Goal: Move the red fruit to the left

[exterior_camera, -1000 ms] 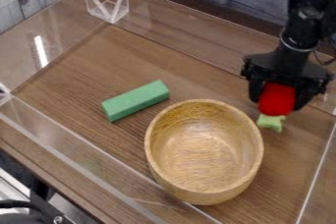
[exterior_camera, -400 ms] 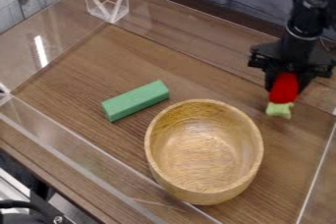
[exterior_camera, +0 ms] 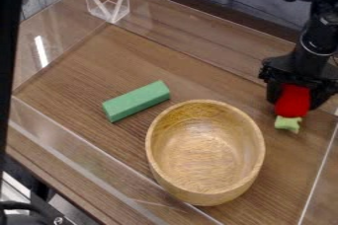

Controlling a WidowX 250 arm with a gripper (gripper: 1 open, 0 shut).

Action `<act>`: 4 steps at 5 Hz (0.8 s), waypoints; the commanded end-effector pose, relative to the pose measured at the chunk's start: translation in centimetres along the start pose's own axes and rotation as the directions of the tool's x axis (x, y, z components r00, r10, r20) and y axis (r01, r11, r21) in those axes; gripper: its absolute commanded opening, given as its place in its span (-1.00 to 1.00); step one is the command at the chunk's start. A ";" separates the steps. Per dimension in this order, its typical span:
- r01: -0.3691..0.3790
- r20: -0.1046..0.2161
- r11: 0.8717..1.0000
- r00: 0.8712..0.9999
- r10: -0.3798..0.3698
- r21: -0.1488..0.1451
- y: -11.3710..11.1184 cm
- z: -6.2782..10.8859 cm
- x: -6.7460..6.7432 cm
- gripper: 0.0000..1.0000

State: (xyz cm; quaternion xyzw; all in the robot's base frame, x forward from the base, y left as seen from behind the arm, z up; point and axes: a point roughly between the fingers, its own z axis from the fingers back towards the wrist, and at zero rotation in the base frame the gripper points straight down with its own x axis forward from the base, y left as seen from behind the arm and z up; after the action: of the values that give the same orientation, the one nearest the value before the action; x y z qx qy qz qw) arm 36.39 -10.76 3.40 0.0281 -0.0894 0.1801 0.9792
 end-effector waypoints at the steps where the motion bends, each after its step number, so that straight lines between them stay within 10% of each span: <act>1: 0.024 0.069 0.999 0.997 -0.021 -0.045 0.3 2.2 1.0 1.00; 2: 0.035 0.078 0.998 0.996 -0.030 -0.057 1.7 2.6 0.9 1.00; 3: -0.034 0.085 0.996 0.996 0.041 -0.079 3.3 4.6 1.9 -1.00; 4: -0.085 0.088 0.991 0.992 0.095 -0.108 6.0 6.5 3.8 -1.00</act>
State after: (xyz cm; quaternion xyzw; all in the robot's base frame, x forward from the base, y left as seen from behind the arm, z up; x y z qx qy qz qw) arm 35.72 -3.91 7.67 -0.0029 -0.1039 0.2258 0.9686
